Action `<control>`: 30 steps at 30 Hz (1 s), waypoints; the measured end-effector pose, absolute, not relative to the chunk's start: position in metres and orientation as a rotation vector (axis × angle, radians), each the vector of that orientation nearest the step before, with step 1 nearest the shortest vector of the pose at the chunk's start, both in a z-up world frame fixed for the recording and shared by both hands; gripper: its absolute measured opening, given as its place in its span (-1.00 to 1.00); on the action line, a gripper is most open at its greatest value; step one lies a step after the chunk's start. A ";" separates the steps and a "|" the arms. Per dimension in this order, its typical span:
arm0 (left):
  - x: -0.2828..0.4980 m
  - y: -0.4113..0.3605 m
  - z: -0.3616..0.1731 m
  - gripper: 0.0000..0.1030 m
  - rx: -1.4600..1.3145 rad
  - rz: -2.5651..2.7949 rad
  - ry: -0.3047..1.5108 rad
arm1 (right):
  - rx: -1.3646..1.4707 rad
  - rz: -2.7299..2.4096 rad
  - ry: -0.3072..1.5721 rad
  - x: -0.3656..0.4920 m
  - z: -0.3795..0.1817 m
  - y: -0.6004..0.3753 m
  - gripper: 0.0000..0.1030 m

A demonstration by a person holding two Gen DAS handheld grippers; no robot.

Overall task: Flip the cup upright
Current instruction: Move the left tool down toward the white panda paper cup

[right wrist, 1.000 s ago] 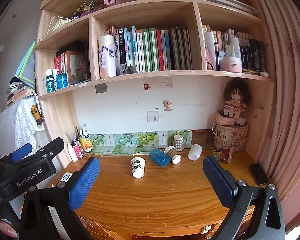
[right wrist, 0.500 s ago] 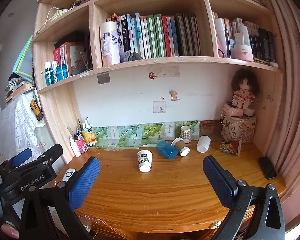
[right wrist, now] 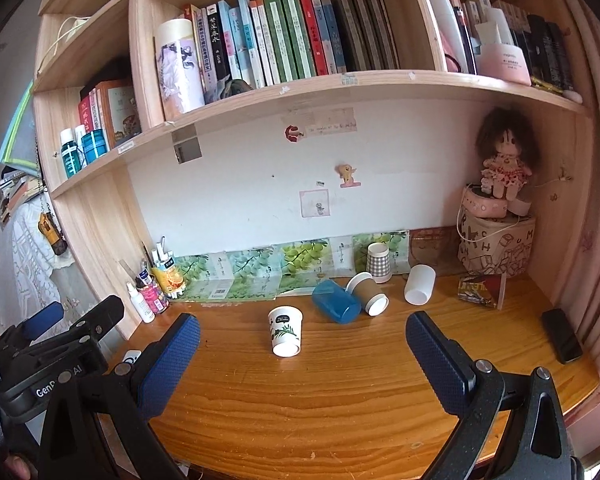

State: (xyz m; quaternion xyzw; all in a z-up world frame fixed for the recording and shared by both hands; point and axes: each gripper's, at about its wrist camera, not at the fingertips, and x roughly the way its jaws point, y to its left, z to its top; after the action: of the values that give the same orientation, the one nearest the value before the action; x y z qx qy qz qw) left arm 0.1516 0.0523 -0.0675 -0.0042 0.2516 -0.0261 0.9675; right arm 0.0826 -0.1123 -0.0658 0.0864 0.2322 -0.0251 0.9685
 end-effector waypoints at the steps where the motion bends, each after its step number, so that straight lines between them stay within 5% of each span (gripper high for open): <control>1: 0.160 0.048 -0.068 0.99 -0.008 -0.052 0.523 | 0.186 -0.049 0.476 0.091 -0.067 -0.118 1.00; 30: 0.355 -0.067 -0.154 0.99 0.170 -0.085 0.950 | 0.422 -0.035 0.827 0.274 -0.153 -0.234 1.00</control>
State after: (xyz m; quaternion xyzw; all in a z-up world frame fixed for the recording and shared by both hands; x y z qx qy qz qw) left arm 0.3546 -0.0667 -0.1539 0.0818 0.4566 -0.0408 0.8849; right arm 0.2743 -0.2344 -0.1529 0.2035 0.3988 -0.0167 0.8940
